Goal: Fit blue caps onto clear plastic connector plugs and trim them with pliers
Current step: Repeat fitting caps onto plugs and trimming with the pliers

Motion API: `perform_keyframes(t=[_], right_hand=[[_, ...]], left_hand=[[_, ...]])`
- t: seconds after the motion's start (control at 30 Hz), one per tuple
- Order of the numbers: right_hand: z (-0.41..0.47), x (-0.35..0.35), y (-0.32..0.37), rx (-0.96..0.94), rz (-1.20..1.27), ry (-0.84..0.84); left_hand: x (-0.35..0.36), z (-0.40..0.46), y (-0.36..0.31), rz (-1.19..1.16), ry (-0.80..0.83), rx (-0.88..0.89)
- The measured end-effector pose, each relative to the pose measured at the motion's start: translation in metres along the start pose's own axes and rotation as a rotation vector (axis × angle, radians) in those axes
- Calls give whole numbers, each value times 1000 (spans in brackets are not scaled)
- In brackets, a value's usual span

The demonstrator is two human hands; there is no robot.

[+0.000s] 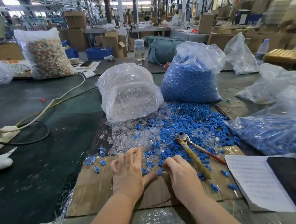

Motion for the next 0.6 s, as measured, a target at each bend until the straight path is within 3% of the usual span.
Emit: perform_keyframes(t=[0.23, 0.47, 0.6], right_hand=[[1, 2, 0, 2, -29, -1], [0, 7, 4, -16, -61, -16], [-5, 3, 5, -13, -4, -93]], left_hand=[[-7, -1, -2, -148, -23, -72], [-36, -15, -9, -609, -382, -106], [-36, -29, -19, -810, -403, -131]])
Point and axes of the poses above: each hand's wrist, its own z-axis towards the middle knuckle, its own x-axis out of the palm, y = z × x, the point moved 8 cm from there along z, towards the middle knuckle, and after that the axes turned 7 degrees about x, right-handed, at the moved point
